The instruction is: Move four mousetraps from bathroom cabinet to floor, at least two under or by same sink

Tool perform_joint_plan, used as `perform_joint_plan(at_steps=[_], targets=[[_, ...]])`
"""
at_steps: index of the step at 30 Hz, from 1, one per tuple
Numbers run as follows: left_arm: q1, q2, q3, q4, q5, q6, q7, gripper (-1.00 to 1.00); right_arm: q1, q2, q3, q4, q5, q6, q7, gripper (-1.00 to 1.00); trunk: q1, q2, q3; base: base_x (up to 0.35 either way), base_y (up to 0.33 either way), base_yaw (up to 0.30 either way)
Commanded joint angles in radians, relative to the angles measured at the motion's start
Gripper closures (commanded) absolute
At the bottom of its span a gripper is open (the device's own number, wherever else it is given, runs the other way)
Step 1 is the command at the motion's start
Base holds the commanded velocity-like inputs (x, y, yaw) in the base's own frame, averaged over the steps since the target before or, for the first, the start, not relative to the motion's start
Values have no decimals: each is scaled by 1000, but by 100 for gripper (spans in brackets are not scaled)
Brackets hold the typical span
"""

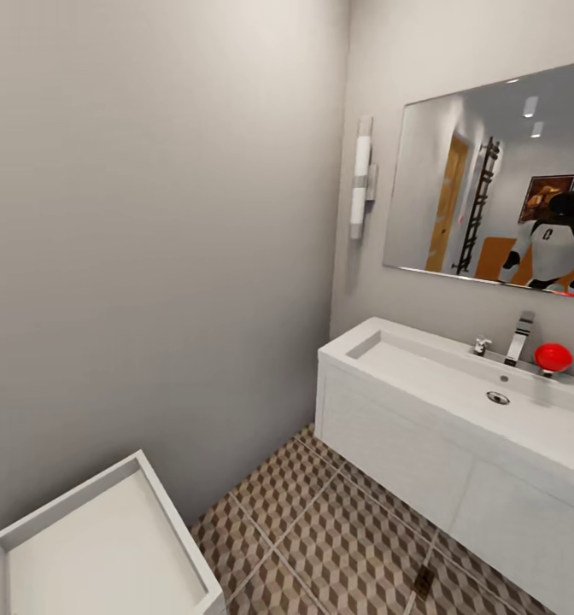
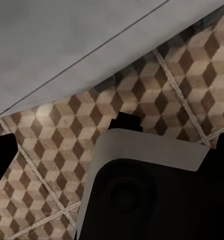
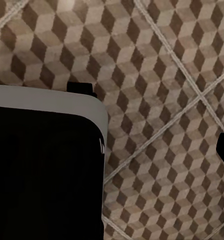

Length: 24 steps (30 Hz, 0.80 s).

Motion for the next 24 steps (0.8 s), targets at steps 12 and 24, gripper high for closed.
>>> perform_joint_plan(at_steps=[12, 24], targets=[[0, 0, -8, 0, 9, -2, 2, -100, -1, -1, 8, 3, -2, -9, 0, -100, 0, -1, -1, 0, 0, 90], [-1, 0, -8, 0, 9, -2, 2, -100, -1, -3, 7, 3, -5, -12, -1, -100, 0, -1, -1, 0, 0, 273]])
